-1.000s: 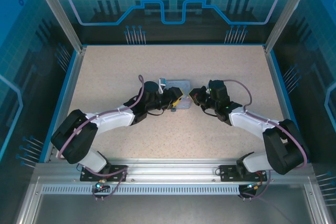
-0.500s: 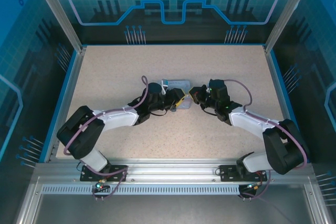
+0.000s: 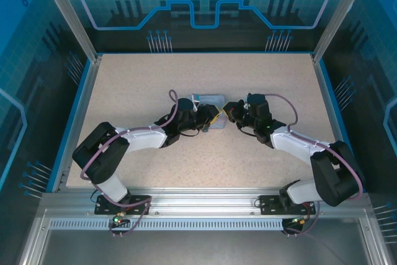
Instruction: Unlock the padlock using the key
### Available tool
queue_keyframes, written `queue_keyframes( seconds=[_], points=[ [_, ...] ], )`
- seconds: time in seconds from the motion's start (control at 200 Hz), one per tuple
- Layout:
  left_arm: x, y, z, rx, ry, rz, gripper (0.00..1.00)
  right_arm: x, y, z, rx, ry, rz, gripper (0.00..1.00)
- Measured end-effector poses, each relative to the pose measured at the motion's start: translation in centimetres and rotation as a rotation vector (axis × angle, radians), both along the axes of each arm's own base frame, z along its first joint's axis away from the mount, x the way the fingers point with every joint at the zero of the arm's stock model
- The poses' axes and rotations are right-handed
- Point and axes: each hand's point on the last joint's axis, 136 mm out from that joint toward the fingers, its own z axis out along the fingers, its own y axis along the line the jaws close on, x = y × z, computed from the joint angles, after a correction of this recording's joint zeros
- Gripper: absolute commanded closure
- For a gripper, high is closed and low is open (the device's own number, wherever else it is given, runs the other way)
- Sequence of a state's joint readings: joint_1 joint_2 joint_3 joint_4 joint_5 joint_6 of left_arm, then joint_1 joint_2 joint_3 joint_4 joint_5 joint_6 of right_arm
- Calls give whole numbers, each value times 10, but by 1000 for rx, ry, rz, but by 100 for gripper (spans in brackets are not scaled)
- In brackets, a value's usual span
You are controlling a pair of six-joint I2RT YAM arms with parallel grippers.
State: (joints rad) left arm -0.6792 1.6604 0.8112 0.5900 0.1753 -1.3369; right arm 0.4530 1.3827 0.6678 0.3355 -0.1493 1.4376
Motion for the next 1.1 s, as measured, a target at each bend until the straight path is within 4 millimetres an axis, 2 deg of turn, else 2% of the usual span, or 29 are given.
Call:
queue_keyframes(
  seconds=[0.29, 0.745, 0.8, 0.815, 0.82, 0.835, 0.84, 0.85, 0.89, 0.945, 1.101],
  points=[
    [4, -3, 6, -12, -19, 6, 82, 0, 0, 1, 3, -1, -1, 100],
    [6, -2, 7, -12, -22, 13, 100, 1, -1, 0, 7, -11, -6, 100],
    [6, -2, 7, -12, -22, 13, 100, 1, -1, 0, 6, -11, -6, 78],
    [6, -2, 7, -12, -22, 13, 100, 1, -1, 0, 7, -11, -7, 66],
    [6, -2, 7, -12, -22, 13, 100, 1, -1, 0, 7, -11, -7, 66],
    [6, -2, 7, -12, -22, 13, 100, 1, -1, 1, 7, -11, -5, 54],
    [6, -2, 7, -12, -22, 13, 100, 1, -1, 1, 7, -11, -5, 54],
    [6, -2, 7, -12, -23, 12, 100, 1, -1, 1, 5, -13, -2, 46],
    [7, -3, 7, -13, -24, 13, 100, 0, -2, 1, 2, -13, 5, 35],
    [8, -2, 9, -15, -26, 5, 100, -1, -6, 3, -6, -22, 13, 29],
    [13, 2, 20, -33, -49, -54, 100, 4, -34, 27, -28, -112, 26, 28]
  ],
)
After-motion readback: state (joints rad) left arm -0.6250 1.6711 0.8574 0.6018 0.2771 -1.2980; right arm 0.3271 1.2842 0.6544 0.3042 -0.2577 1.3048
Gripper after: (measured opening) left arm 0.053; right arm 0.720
